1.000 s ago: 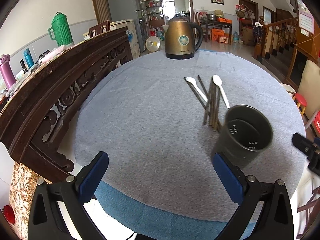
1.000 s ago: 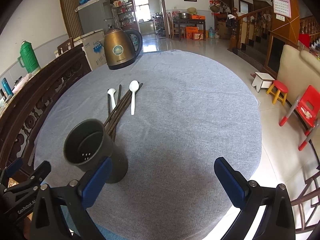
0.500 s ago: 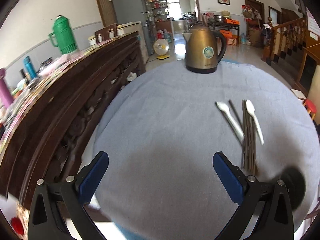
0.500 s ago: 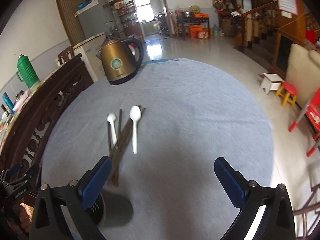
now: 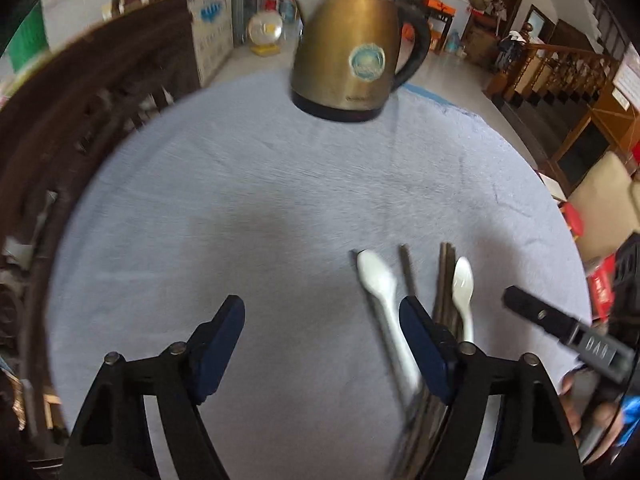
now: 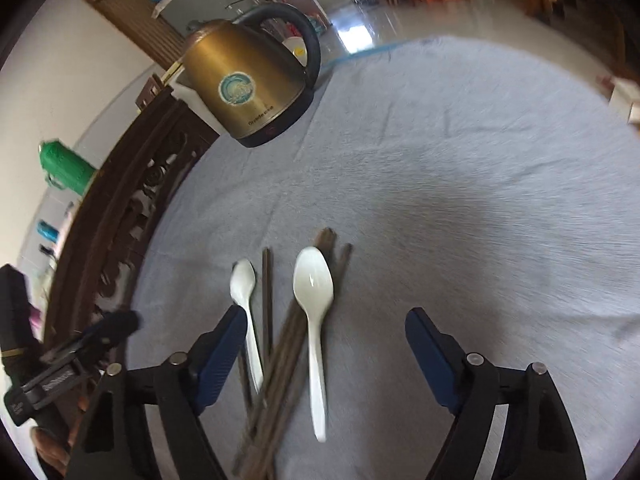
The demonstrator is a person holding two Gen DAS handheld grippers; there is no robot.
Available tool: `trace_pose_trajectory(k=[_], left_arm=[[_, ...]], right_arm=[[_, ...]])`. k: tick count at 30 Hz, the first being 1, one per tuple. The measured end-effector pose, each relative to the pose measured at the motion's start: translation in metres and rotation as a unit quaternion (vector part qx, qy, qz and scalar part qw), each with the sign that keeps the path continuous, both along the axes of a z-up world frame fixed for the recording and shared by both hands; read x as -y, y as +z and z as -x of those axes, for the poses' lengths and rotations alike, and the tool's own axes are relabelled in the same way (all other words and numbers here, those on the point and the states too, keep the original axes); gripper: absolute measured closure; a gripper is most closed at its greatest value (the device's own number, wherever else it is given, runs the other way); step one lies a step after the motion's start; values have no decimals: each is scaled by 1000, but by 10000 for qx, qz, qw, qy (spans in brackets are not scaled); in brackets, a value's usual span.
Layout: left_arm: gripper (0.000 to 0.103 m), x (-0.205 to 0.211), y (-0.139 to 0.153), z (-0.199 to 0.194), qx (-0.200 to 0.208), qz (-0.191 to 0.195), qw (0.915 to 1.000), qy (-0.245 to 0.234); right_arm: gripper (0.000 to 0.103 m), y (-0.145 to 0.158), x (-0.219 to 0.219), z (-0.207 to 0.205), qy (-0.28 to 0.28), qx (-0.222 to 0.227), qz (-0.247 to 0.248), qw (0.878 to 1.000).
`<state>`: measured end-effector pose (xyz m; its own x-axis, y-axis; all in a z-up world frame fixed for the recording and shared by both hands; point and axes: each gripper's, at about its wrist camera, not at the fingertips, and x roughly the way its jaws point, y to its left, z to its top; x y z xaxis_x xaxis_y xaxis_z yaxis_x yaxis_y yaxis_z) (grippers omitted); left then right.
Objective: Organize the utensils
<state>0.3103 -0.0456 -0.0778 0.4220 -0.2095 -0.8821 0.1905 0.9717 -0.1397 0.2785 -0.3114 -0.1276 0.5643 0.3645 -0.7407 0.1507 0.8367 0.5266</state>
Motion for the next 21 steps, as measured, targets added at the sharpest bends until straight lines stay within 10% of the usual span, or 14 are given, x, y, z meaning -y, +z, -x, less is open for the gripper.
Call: trace_pose_trajectory(k=[11,15,18,21], left_arm=[[51,42,-63,-48,-743,59,9972,108],[61,47,-65,-47,-659,131,9977,6],[81,48,-63,-42,-611,258,9977,-126],[86,47,-59,-32,-509,182,9984,-191]], right_arm=[[32,-27,-13,-48,302,-169,-34,9994],[53,-31,-25,-53,421,-203,370,9982],[87,-34,-30,-54,518,-323,465,9970],[92,-37,-29,-48,481,-320,365,9977]])
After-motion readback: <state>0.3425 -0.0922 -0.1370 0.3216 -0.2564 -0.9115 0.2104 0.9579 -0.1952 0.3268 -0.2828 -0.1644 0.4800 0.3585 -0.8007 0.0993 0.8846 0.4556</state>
